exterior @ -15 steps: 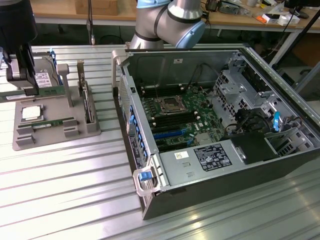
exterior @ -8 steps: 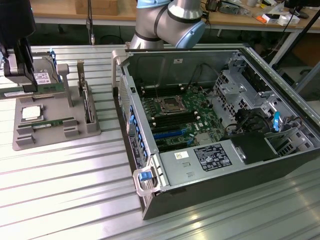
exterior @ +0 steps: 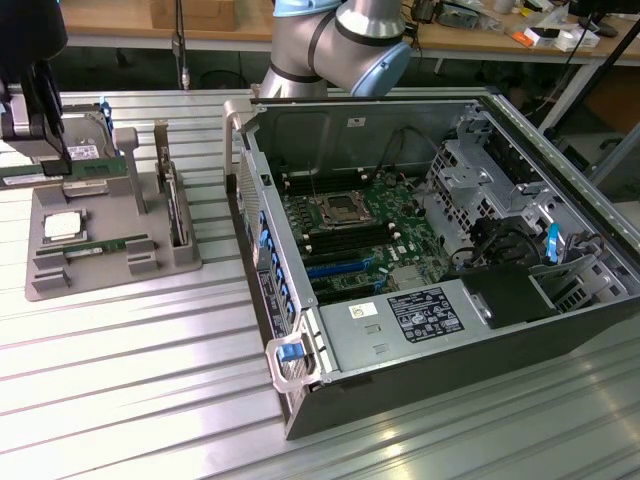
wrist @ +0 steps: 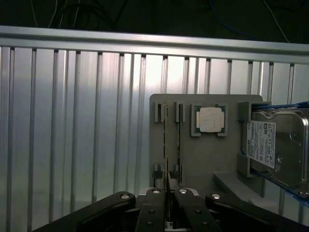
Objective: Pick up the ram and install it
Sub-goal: 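Pick up the ram and move it above insertion slot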
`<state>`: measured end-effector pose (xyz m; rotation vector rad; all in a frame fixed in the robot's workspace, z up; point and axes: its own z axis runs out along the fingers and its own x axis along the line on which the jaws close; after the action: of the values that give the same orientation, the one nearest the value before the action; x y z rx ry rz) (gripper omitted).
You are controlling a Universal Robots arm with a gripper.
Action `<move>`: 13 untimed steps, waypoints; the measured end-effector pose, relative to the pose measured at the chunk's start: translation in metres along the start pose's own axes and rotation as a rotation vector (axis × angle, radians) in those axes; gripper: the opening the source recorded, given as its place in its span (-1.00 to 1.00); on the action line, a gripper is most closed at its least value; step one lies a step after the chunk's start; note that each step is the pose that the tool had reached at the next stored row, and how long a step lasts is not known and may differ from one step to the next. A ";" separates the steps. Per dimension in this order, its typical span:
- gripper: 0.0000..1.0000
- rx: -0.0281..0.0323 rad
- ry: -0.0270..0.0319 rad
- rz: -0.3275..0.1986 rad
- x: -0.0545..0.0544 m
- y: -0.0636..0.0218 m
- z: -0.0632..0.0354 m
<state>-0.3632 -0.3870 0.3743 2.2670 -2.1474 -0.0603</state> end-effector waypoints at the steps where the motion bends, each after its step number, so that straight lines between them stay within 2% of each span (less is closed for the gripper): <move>1: -0.73 -0.0001 0.0000 0.000 0.000 0.0001 -0.0017; 13: -0.73 0.0000 0.0000 0.000 0.000 0.0008 -0.0201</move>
<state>-0.3632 -0.3870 0.3944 2.2669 -2.1474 -0.0604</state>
